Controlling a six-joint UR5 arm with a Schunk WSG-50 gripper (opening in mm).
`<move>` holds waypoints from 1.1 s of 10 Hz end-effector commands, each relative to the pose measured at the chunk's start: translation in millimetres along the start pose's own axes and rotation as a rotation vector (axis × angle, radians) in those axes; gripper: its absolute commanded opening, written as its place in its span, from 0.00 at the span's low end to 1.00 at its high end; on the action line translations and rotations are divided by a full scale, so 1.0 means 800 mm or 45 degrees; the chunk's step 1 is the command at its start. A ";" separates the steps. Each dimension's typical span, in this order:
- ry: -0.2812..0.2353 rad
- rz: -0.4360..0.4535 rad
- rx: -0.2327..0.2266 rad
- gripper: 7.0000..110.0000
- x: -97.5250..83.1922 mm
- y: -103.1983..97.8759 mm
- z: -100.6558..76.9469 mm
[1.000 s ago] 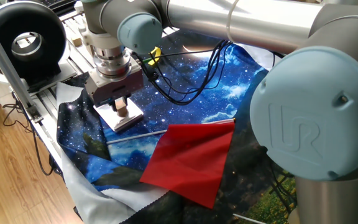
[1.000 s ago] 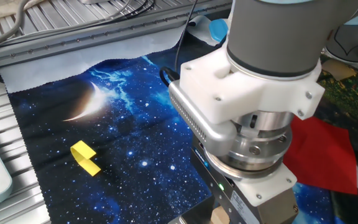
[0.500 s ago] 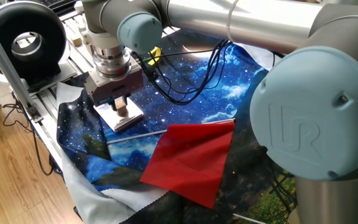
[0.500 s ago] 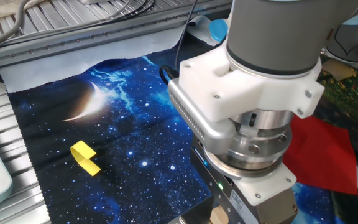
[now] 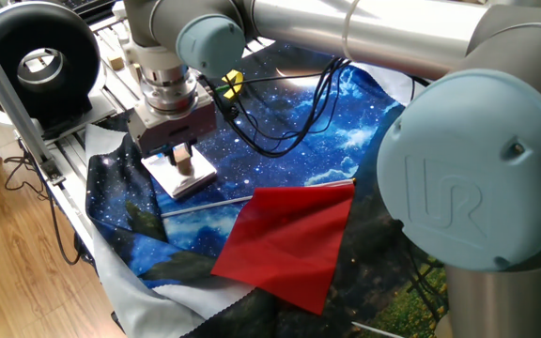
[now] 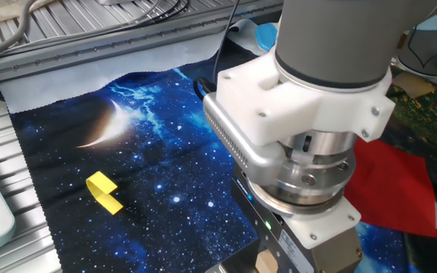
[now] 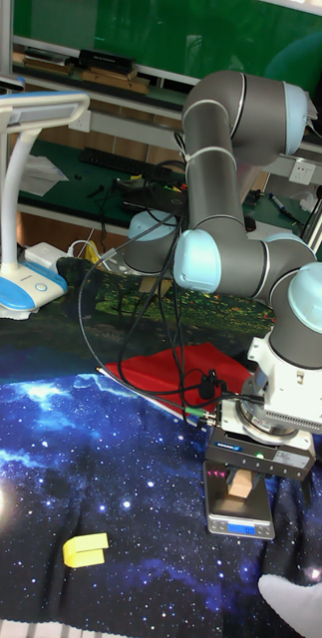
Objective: Remove the object from the scale
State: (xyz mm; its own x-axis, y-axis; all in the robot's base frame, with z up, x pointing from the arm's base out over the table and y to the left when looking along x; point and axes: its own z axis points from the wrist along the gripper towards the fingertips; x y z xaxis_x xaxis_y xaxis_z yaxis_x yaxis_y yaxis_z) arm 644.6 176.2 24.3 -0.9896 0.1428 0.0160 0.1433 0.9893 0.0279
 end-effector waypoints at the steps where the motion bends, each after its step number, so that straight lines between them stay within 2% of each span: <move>1: 0.021 0.015 -0.039 0.15 -0.005 0.002 -0.014; 3: 0.033 0.010 -0.053 0.15 -0.011 -0.003 -0.023; 4: 0.037 0.004 -0.054 0.00 -0.015 -0.008 -0.028; 8: 0.038 -0.027 -0.052 0.00 -0.028 -0.043 -0.038; 11: 0.042 -0.060 -0.050 0.00 -0.035 -0.081 -0.047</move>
State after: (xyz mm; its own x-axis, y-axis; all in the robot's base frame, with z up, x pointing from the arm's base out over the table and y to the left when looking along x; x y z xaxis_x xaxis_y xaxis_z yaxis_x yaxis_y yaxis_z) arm 661.3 128.6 52.9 -0.9931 0.1093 0.0432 0.1116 0.9921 0.0570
